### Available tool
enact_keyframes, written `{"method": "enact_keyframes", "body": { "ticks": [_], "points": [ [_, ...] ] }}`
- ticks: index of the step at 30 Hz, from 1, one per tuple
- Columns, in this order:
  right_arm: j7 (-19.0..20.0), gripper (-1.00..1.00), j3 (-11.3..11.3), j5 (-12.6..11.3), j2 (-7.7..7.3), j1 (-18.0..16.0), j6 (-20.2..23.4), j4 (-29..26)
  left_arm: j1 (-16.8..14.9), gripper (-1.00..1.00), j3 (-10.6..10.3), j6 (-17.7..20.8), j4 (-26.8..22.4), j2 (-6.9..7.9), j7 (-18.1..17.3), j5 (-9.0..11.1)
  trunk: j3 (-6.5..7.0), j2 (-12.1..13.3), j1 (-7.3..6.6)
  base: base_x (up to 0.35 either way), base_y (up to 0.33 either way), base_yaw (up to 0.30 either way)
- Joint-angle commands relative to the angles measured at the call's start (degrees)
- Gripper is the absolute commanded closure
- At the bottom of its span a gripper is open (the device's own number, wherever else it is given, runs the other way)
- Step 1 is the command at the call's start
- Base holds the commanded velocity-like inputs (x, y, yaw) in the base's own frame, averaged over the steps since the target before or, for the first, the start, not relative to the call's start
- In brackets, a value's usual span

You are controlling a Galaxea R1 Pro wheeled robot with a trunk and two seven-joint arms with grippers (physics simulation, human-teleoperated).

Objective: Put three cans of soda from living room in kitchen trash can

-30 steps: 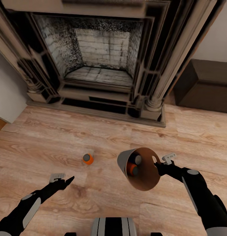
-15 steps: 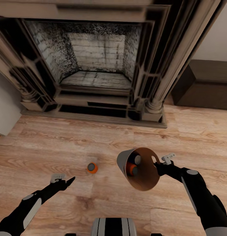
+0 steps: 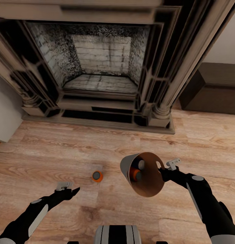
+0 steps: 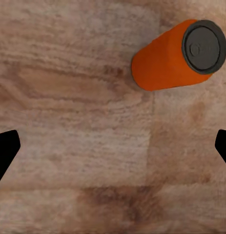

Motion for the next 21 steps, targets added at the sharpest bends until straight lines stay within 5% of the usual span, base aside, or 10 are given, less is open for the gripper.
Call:
{"method": "enact_keyframes", "body": {
  "ticks": [1, 5, 7, 11, 15, 16, 21],
  "points": [
    [0.27, 1.00, -0.05, -0.97, -0.02, -0.01, 0.33, -0.08, -0.14, -1.00, -0.14, 1.51, -0.80, -0.01, 0.87, 0.00, 0.00, 0.00, 0.00, 0.015, -0.002, -0.021],
    [0.34, 1.00, -0.94, -0.85, -0.49, -0.01, 0.61, -0.20, -0.92, -1.00, -0.61, 12.47, -9.60, -0.17, 5.83, 0.00, 0.00, 0.00, 0.00, 0.007, -0.001, -0.035],
    [0.60, 1.00, -3.11, -0.77, -0.78, -0.06, 1.13, -0.69, -2.64, -1.00, -0.81, 20.30, -17.33, -1.21, 9.29, -0.03, 0.00, 0.00, 0.00, 0.002, 0.000, -0.015],
    [0.81, 1.00, -5.85, -0.54, -2.34, -0.12, 3.95, -1.98, -3.89, -1.00, -2.26, 27.25, -25.84, -2.70, 13.70, -0.91, 0.00, 0.00, 0.00, 0.001, 0.000, -0.006],
    [2.63, 1.00, -7.00, -0.75, -8.53, -0.17, 9.94, -5.10, -4.33, -1.00, -3.41, 29.10, -30.87, -3.28, 17.44, -4.27, 0.00, 0.00, 0.00, 0.000, 0.000, -0.002],
    [4.12, 1.00, -7.20, -0.73, -11.49, -0.23, 14.19, -7.26, -4.40, -1.00, -3.63, 27.35, -31.48, -3.41, 18.05, -5.19, 0.00, 0.00, 0.00, 0.000, 0.000, 0.000],
    [8.39, 1.00, -7.40, -0.81, -18.78, -0.75, 26.27, -12.12, -4.43, -1.00, -3.82, 24.59, -31.80, -3.54, 18.48, -5.99, 0.00, 0.00, 0.00, 0.000, 0.000, 0.000]
  ]
}}
